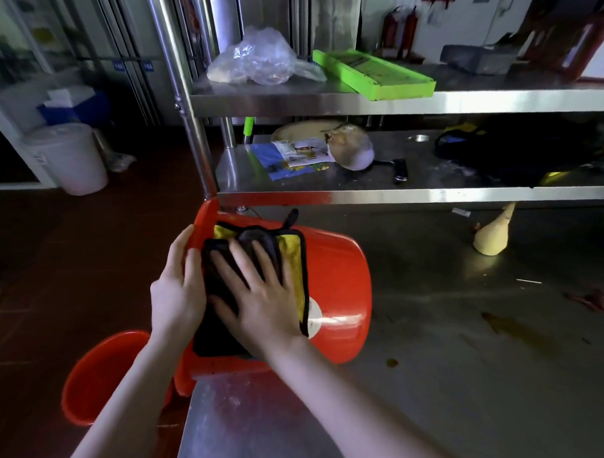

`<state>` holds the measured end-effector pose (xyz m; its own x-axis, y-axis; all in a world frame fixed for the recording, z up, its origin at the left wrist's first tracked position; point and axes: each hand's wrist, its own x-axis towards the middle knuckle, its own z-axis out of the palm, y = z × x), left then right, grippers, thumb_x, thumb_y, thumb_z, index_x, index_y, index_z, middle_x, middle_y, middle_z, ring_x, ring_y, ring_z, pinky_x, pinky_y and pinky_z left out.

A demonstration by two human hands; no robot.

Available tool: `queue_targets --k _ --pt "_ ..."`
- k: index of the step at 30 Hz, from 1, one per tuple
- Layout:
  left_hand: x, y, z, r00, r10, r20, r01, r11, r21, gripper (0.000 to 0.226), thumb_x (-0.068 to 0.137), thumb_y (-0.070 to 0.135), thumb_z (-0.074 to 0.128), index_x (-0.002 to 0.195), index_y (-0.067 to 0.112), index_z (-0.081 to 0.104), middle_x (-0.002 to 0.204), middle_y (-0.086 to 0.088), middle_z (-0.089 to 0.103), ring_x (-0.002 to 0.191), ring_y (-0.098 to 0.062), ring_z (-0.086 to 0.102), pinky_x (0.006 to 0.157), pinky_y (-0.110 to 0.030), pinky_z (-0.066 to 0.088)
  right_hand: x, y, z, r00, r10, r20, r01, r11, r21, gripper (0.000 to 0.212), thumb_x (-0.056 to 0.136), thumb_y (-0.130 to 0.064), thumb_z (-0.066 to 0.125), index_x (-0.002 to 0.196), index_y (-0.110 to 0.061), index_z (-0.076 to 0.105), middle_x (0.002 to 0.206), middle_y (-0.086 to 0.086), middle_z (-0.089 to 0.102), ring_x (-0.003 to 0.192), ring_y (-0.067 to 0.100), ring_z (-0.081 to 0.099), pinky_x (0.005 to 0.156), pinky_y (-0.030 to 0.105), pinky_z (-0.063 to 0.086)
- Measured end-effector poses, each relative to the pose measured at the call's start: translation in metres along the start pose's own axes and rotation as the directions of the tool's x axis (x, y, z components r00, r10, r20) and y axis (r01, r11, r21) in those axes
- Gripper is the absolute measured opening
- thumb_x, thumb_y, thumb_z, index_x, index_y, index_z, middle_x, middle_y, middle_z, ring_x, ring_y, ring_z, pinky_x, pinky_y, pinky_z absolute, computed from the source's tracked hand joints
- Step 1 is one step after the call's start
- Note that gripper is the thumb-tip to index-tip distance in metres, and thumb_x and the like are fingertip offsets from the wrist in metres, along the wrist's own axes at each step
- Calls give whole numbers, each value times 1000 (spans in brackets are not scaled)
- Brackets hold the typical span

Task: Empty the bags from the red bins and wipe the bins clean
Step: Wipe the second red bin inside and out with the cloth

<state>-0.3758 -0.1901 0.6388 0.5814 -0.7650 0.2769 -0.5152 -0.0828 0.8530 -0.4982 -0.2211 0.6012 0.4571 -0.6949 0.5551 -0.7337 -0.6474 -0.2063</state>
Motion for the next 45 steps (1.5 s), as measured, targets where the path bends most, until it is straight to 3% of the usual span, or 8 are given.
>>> queue_targets --k 6,12,17,21,26,32,39,45 --pt "-16 -2 -2 1000 14 2 -14 997 -81 35 100 48 37 132 63 39 47 7 49 36 -5 39 35 -23 39 -20 89 -24 979 201 -41 -203 979 -34 54 94 -51 47 139 -21 53 146 4 48 135 26 44 112 46 31" --pt "-40 -9 -2 998 58 0 -58 992 -110 38 101 45 36 133 65 37 47 6 46 37 -6 38 37 -26 40 5 136 -35 797 567 207 -575 818 -29 50 98 -55 32 139 -29 45 152 -5 36 140 24 31 110 50 29" --pt "-35 -17 3 992 124 -35 -126 988 -84 40 103 36 40 135 60 40 54 24 56 48 6 49 49 -7 41 41 37 -20 966 220 135 -210 974 -85 57 92 -62 28 140 -35 46 148 -12 42 134 22 40 112 54 23" --pt "-34 -17 5 992 109 -56 -116 986 -122 42 101 32 41 140 49 43 98 54 53 93 29 51 74 6 36 42 -4 -11 993 -12 121 11 1000 9 57 93 -58 34 143 -31 45 153 -7 38 138 25 38 111 54 27" --pt "-47 -25 13 991 126 -44 -130 985 -116 41 99 45 36 137 60 37 51 11 52 39 -9 48 40 -24 43 14 77 -23 970 232 76 -228 972 -64 58 94 -59 33 140 -28 50 148 -2 46 135 22 43 109 45 32" --pt "-56 -45 9 987 160 -32 -163 976 -146 46 95 48 34 140 54 39 44 4 39 36 -2 32 38 -18 30 19 166 -44 769 563 302 -587 809 -13 49 98 -55 33 135 -28 49 147 -2 42 130 30 43 105 45 38" --pt "-60 -57 2 989 144 14 -142 983 -119 47 95 43 32 140 53 38 51 6 53 38 -3 40 42 -14 35 60 33 -18 971 134 200 -128 991 -42 57 92 -62 32 141 -36 44 149 -10 42 134 24 42 111 52 20" --pt "1 -10 -11 990 53 130 -36 991 -125 43 86 40 40 125 59 48 110 39 60 104 18 54 78 1 38 6 -8 1 999 36 23 -34 998 -61 60 93 -58 38 147 -32 35 155 -3 35 140 33 34 109 60 25"
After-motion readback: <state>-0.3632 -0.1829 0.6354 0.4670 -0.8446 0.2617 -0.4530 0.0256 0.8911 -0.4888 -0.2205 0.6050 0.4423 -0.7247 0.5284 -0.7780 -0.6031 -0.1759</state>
